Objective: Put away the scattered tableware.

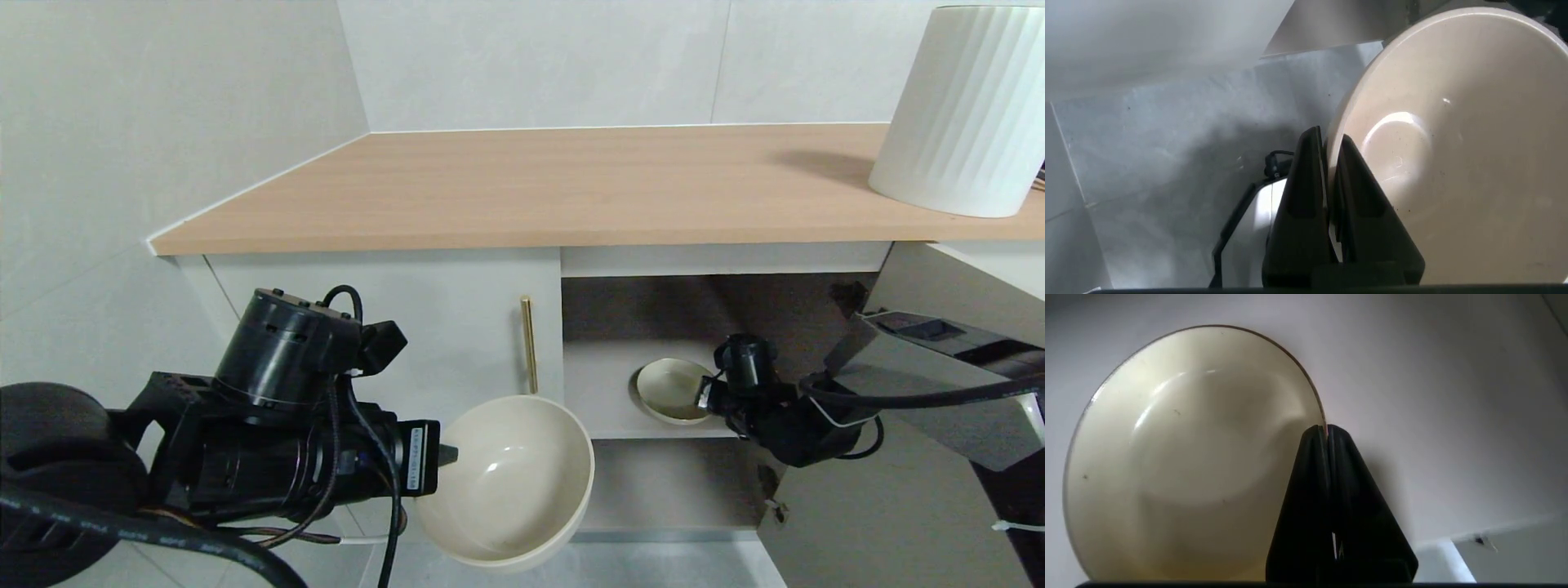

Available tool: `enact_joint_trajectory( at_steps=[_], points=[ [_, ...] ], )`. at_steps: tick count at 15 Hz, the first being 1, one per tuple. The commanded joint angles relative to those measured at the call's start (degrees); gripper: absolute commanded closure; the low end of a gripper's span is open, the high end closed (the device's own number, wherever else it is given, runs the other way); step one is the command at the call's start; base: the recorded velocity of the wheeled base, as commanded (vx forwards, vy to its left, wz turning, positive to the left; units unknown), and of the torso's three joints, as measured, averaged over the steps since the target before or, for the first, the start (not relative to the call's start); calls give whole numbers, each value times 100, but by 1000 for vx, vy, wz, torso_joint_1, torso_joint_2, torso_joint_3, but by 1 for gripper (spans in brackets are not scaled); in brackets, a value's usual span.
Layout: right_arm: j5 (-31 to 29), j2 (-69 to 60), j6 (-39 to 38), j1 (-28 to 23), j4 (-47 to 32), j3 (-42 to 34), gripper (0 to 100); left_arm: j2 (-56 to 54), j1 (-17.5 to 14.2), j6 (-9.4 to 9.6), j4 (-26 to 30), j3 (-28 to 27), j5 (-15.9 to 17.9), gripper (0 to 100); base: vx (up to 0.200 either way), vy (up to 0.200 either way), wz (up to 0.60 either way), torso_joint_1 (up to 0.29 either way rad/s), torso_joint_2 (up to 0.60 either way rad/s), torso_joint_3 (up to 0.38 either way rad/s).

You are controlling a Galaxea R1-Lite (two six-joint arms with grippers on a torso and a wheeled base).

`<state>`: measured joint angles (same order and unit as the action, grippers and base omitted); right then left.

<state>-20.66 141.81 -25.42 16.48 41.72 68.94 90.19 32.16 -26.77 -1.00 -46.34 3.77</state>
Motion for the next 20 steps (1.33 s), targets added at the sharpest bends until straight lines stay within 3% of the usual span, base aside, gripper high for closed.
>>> enact_joint_trajectory(
  at_steps=[1, 9, 10, 17, 20],
  points=[
    [-8, 110, 2, 4, -32, 137, 100, 8, 1, -4, 3, -7, 1, 100, 0, 0, 0, 0, 0, 0],
    [-69, 171, -7, -5, -111, 296, 100, 17, 1, -4, -6, -7, 1, 100, 0, 0, 0, 0, 0, 0],
    [-69, 171, -7, -5, -111, 296, 0, 17, 1, -4, -14, -7, 1, 100, 0, 0, 0, 0, 0, 0],
    [-96, 66, -16, -5, -58, 225, 0, 87, 1, -4, -14, 2, -69, 100, 0, 0, 0, 0, 0, 0],
    [-52, -796, -113, 145, -111, -337, 0, 351, 10, 5, 30, 2, -69, 100, 0, 0, 0, 0, 0, 0]
  ],
)
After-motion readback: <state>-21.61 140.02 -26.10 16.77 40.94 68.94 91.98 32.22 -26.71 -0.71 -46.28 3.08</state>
